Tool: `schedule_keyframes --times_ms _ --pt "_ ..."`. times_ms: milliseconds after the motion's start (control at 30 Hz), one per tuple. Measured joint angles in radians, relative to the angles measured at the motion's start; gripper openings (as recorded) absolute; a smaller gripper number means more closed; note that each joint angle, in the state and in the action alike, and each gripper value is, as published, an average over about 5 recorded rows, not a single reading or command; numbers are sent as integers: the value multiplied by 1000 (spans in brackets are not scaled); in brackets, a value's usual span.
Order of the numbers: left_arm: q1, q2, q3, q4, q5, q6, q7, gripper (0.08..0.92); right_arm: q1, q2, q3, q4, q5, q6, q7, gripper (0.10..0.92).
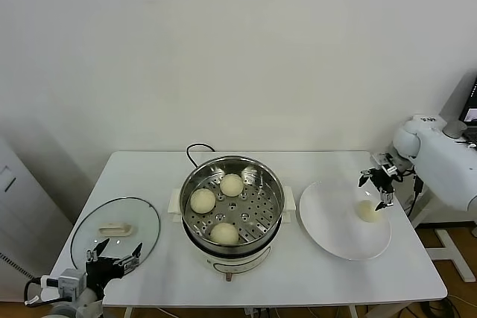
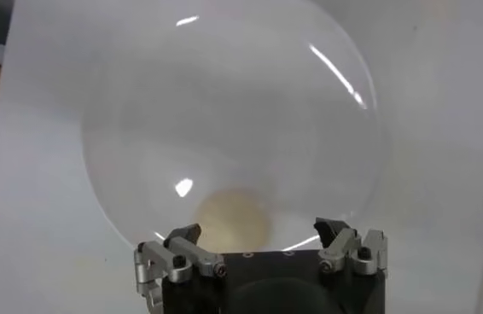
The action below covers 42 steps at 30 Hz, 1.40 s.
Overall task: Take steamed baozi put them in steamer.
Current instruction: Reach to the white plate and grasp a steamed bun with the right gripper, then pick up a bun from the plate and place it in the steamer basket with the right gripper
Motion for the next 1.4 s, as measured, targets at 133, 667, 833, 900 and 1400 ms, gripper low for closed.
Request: schedule_keyframes --times_ms 133,667,833,900,1400 --pt "1 0 0 2 0 0 0 823 -25 14 29 -26 -30 1 7 823" --pt "2 1 -2 4 0 1 0 823 -94 53 116 -89 -109 9 13 621" --pt "6 0 -3 2 -1 1 0 823 -102 60 137 -96 -121 11 15 510" --pt "7 -1 -4 1 -1 1 -1 823 -102 60 140 -95 -120 9 14 498" --pt "13 -12 -6 -19 5 13 -6 823 84 -46 -117 124 161 -140 -17 492"
